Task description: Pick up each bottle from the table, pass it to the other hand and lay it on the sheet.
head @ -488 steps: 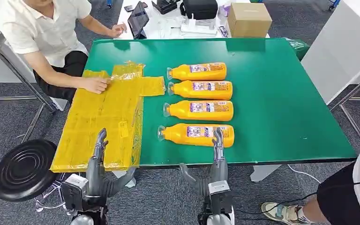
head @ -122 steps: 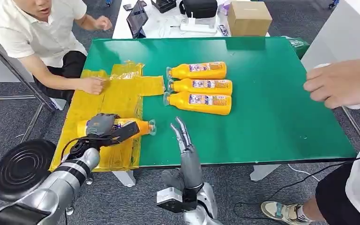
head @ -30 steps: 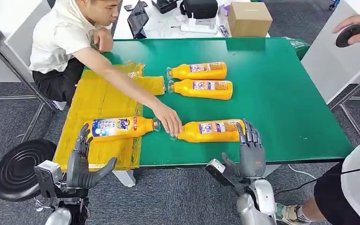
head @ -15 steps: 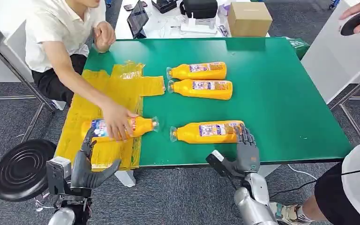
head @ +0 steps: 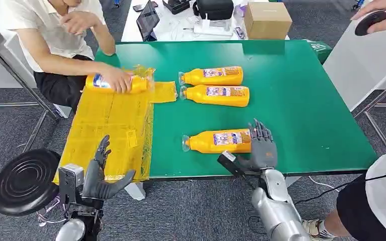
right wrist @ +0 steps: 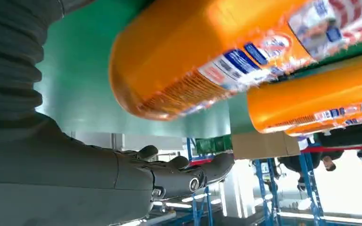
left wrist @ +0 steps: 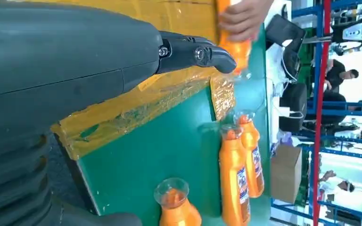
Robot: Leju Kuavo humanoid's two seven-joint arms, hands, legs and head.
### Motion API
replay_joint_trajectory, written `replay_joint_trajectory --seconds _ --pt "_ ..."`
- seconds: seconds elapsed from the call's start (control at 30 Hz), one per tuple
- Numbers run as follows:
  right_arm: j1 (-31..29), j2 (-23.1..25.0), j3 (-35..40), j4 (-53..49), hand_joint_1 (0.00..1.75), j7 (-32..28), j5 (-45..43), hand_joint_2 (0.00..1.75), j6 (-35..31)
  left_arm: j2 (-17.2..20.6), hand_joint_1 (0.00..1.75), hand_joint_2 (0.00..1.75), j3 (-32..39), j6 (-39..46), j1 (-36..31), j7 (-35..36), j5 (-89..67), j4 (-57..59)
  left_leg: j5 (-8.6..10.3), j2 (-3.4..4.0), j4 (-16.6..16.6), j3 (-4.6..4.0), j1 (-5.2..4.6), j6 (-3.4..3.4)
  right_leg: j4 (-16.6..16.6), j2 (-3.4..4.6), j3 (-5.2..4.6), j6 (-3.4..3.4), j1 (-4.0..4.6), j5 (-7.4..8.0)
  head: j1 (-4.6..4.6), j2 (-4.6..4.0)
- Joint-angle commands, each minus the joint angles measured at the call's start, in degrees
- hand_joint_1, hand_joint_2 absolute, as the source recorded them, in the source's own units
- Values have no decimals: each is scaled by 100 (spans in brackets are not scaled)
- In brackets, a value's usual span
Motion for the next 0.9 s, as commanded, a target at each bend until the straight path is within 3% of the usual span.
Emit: replay_joint_trajectory --seconds 0.03,0.13,0.33,0.9 --pt "-478 -157 403 697 0 63 1 175 9 114 0 175 -180 -33 -250 48 11 416 -4 4 -5 21 0 -6 -2 -2 19 -10 1 -5 0 0" --pt "-839 -186 532 1479 0 233 -311 175 191 98 0 175 -240 -70 -310 137 13 520 0 4 -4 9 -1 -2 -2 1 7 -5 0 0 0 0" --pt "-1119 -282 678 2042 0 152 -683 175 794 185 0 175 -370 -488 -483 356 542 712 2 -1 -6 10 -3 -2 -2 -4 9 -5 -2 0 0 0" --pt "-1191 -307 980 2247 0 302 -509 175 996 186 0 175 -474 -521 -708 453 760 888 3 -4 -5 36 0 -3 -4 -11 34 -7 1 -1 0 0"
